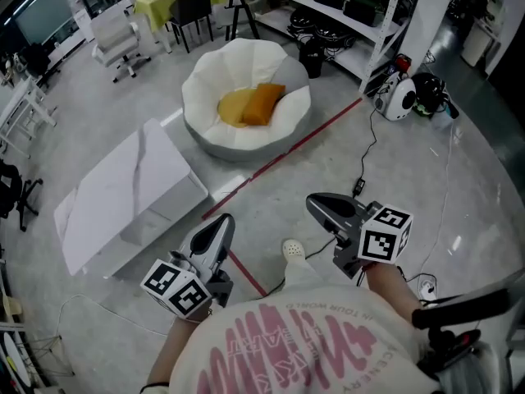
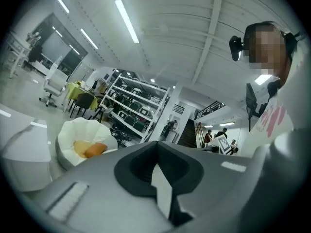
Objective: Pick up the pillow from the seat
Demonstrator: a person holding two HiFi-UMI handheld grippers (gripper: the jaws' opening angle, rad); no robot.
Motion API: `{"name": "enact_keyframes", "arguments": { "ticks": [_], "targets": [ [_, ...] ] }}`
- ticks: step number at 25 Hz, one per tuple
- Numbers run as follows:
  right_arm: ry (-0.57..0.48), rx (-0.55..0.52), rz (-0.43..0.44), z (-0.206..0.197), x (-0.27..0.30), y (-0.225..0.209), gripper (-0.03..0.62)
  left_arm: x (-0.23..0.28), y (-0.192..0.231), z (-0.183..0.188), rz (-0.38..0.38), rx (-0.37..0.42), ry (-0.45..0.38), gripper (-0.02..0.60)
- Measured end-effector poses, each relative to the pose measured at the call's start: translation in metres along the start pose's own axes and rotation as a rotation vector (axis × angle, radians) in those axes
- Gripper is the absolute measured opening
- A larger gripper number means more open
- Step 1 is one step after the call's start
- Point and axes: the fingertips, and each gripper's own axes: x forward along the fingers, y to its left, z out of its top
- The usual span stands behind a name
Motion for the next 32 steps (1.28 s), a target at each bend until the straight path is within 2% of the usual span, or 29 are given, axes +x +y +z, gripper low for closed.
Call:
{"name": "enact_keyframes", "arguments": {
  "ticks": [4,19,26,32],
  "targets": [
    [0.029,-0.009,0.015,0.024,0.013,-0.030,0.005,0.036,0.018,0.013,0.016,-0.021,-0.024,0.011],
    [0.060,-0.064,0.086,0.115,0.054,-0.147,0.005,0.156,0.065,0.044,0.110,0.029,-0.057,0.011],
    [0.051,-0.055,0.093,0.132,0.068,-0.186,0.005,0.185,0.084,0.039,0.138,0.016,-0.040,0.011],
    [0.065,-0.043,0.100,0.130,0.076,-0.199,0.005,0.196,0.096,0.038,0.152,0.015,-0.027,0.011]
  ]
}}
